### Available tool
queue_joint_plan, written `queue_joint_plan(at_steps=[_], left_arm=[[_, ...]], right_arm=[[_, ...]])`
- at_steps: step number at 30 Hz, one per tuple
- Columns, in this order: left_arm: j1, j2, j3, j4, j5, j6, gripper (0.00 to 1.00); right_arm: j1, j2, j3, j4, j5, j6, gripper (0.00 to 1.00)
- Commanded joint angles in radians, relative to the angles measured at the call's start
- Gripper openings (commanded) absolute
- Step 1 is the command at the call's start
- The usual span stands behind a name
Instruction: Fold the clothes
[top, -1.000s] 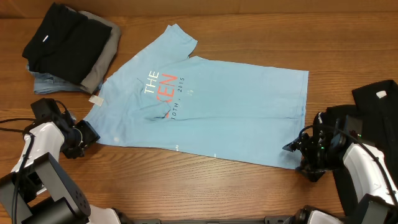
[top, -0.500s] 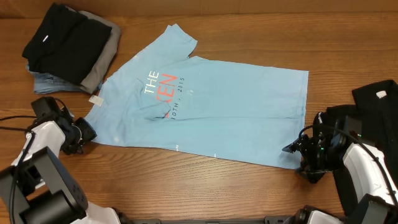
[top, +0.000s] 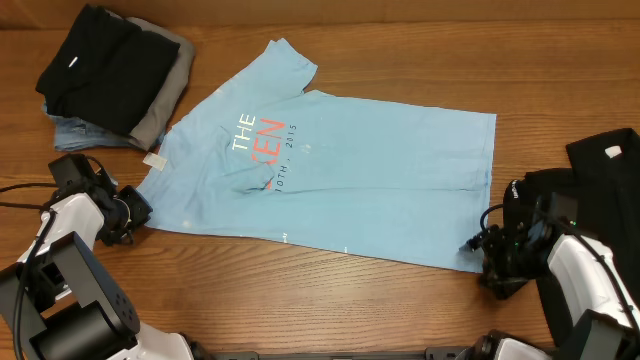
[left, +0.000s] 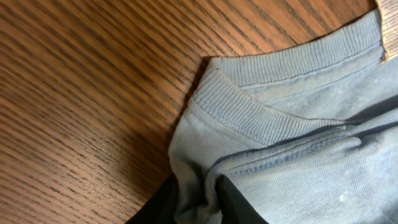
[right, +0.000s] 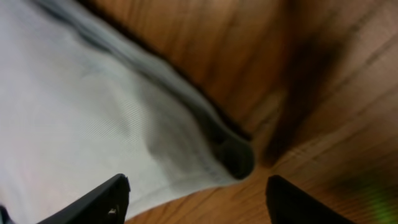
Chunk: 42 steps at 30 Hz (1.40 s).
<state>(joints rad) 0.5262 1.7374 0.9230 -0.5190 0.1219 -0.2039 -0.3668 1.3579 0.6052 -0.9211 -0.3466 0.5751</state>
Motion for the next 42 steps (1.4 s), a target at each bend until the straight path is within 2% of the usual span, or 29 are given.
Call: queue_joint_plan(at_steps=[1, 3, 5, 6, 8, 13, 15, 22, 24, 27, 30, 32, 36, 39, 40, 42], left_arm=[[0.003, 0.041, -0.015, -0.015, 0.037, 0.005, 0.21], [0.003, 0.041, -0.013, -0.024, 0.037, 0.005, 0.19], [0.003, 0.040, -0.008, -0.034, 0.037, 0.005, 0.17], [0.004, 0.039, 0.002, -0.061, 0.036, 0.005, 0.13], [0.006, 0.037, 0.016, -0.092, 0.035, 0.005, 0.10], [0.034, 0.026, 0.030, -0.170, 0.016, -0.036, 0.06], [0.051, 0.026, 0.030, -0.215, -0.008, -0.048, 0.05], [0.117, 0.026, 0.030, -0.355, -0.152, -0.064, 0.04], [0.143, 0.026, 0.030, -0.368, -0.150, -0.068, 0.04], [0.175, 0.023, 0.030, -0.370, -0.101, -0.069, 0.04], [0.181, 0.011, 0.032, -0.380, -0.084, -0.045, 0.07], [0.176, 0.006, 0.048, -0.400, -0.081, -0.042, 0.08], [0.171, -0.006, 0.128, -0.488, -0.068, -0.024, 0.17], [0.167, -0.026, 0.202, -0.557, -0.056, -0.023, 0.27], [0.166, -0.036, 0.229, -0.579, -0.042, -0.016, 0.33], [0.166, -0.063, 0.275, -0.611, -0.027, -0.009, 0.52]], right_arm=[[-0.004, 0.000, -0.051, 0.055, 0.034, 0.089, 0.63], [-0.004, 0.000, -0.060, 0.080, 0.032, 0.087, 0.55], [-0.004, 0.000, -0.058, 0.090, 0.032, 0.080, 0.39], [-0.004, 0.000, -0.047, 0.086, 0.034, 0.068, 0.24], [-0.004, 0.000, -0.033, 0.075, 0.055, 0.053, 0.16], [-0.004, 0.000, -0.006, -0.039, 0.157, 0.058, 0.06], [-0.004, 0.000, -0.006, -0.094, 0.229, 0.105, 0.04], [-0.004, 0.000, -0.006, -0.130, 0.221, 0.114, 0.04], [-0.004, 0.000, -0.006, -0.129, 0.216, 0.114, 0.05], [-0.004, 0.000, -0.003, -0.127, 0.201, 0.101, 0.13], [-0.004, -0.010, 0.021, -0.093, 0.121, -0.013, 0.22], [-0.004, -0.028, 0.058, -0.105, 0.116, -0.027, 0.28], [-0.004, -0.090, 0.187, -0.184, 0.100, -0.066, 0.42], [-0.004, -0.136, 0.297, -0.228, 0.026, -0.161, 0.46], [-0.004, -0.154, 0.339, -0.239, -0.024, -0.214, 0.49], [-0.004, -0.185, 0.417, -0.252, -0.133, -0.310, 0.54]])
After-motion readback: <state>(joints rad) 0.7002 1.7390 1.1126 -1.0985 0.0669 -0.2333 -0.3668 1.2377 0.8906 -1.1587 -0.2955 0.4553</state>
